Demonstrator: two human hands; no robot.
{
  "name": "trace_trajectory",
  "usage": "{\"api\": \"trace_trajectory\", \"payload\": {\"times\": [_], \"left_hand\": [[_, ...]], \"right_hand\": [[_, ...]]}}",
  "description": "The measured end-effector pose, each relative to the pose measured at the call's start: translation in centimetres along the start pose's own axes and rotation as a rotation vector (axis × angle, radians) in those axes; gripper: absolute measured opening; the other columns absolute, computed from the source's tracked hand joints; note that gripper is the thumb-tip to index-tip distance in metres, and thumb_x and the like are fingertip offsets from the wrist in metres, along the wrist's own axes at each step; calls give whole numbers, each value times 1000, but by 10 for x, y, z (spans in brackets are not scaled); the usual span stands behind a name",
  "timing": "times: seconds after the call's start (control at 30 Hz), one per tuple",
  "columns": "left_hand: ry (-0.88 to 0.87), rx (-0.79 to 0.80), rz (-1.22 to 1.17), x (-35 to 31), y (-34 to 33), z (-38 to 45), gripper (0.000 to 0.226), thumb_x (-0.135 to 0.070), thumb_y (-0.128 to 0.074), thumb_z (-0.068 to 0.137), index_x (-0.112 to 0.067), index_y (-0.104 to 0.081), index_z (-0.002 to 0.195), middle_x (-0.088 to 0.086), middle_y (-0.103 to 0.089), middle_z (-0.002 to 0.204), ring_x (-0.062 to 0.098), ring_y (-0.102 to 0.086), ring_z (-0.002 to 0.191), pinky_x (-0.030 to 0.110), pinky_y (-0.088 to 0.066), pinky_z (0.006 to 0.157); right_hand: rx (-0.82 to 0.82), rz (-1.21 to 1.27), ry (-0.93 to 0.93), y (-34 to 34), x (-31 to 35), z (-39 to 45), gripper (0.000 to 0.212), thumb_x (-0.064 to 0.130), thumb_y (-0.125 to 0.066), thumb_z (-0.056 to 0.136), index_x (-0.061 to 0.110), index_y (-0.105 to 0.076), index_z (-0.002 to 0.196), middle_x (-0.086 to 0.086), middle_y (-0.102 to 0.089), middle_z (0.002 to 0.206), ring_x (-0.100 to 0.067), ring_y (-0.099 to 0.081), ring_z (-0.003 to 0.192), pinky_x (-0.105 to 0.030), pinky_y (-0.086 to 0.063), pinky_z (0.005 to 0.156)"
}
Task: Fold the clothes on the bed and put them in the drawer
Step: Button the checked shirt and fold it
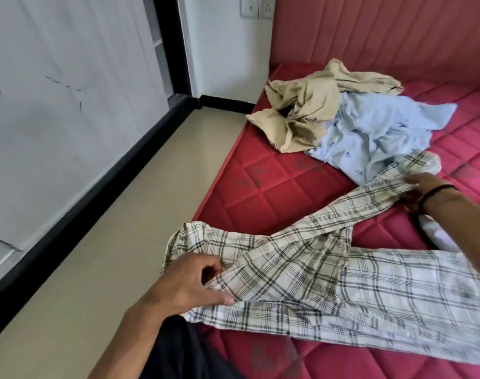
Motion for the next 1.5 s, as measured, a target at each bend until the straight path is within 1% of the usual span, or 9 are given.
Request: {"api": "trace_trajectory", "payload": {"times": [0.13, 0.27, 0.47, 0.6, 0.73, 0.83, 0.93, 1.23, 1.5], "left_hand": [[-80, -23, -32, -8, -5, -1, 41, -34, -89, 76, -15, -54, 69, -12, -50, 59, 4, -46, 57, 19, -32, 54], [-101, -38, -19, -11, 4, -7, 39, -27, -87, 79, -18, -51, 69, -9, -51, 57, 6, -46, 57, 22, -35, 56], [-97, 22, 343, -17, -7, -10, 28, -17, -76, 70, -28, -51, 65, -12, -60, 63, 5, -53, 60, 29, -45, 70], [-43, 167, 659, -24, -28, -9, 25, -33, -74, 74, -26, -51, 66, -16, -58, 66, -2, -49, 63, 27, -43, 81], [177, 400, 529, -46, -29, -6, 66, -92, -69, 58, -28, -62, 72, -17, -59, 64, 1, -50, 57, 15, -40, 56], [78, 47, 630, -97, -20, 21, 89, -107, -26, 64, -31, -64, 89, -14, -65, 94, 11, -61, 89, 32, -51, 79], [-307, -367, 436, -177, -53, 28, 75, -82, -21, 92, -32, -60, 131, -2, -59, 131, 27, -56, 121, 46, -46, 100], [-267, -253, 631, -157, -176, 57, 78, -81, -16, 95, -41, -19, 162, 1, -25, 169, 28, -24, 155, 55, -17, 124], [-240, -254, 590, -157, -172, 54, 79, -84, -12, 93, -44, -15, 162, -1, -19, 170, 25, -19, 157, 51, -12, 126]], "right_hand": [[-114, 222, 110, 72, 41, -5, 47, 8, -67, 74, 8, -63, 121, -4, -68, 79, -11, -73, 67, -24, -56, 49], [-116, 354, 276, 131, 83, -77, 14, 13, -67, 81, 20, -55, 80, 3, -56, 66, -6, -58, 50, -19, -47, 45], [-196, 322, 241, 241, -7, -181, 26, 16, -84, 70, 13, -65, 88, 0, -66, 70, -4, -64, 51, -18, -54, 49], [-119, 79, -103, 270, -128, -182, 19, 5, -83, 76, 4, -65, 81, -9, -56, 63, -14, -60, 41, -23, -54, 41], [-59, 51, -204, 283, -147, -167, 21, 11, -80, 85, 5, -69, 101, -9, -59, 72, -22, -58, 55, -25, -52, 39], [-85, 31, -35, 280, -119, -160, 28, 18, -88, 79, 8, -70, 98, -7, -67, 74, -19, -58, 50, -25, -53, 44], [-243, -67, 98, 293, -111, -152, 37, 29, -94, 69, 4, -74, 88, -2, -69, 61, -17, -60, 48, -29, -55, 49], [-325, -640, 167, 290, -106, -155, 53, 47, -82, 79, 3, -68, 105, -23, -66, 113, -37, -62, 108, -35, -48, 86], [-404, -464, 442, 288, -68, -172, 35, 37, -86, 77, 7, -68, 78, 1, -61, 64, -26, -62, 68, -29, -35, 57]]}}
Point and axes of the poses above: each hand's wrist, its own z-axis towards the middle knuckle, its own y-axis out of the back of the hand, x = y × z, the point moved 10 cm from there along z, towards the middle knuckle
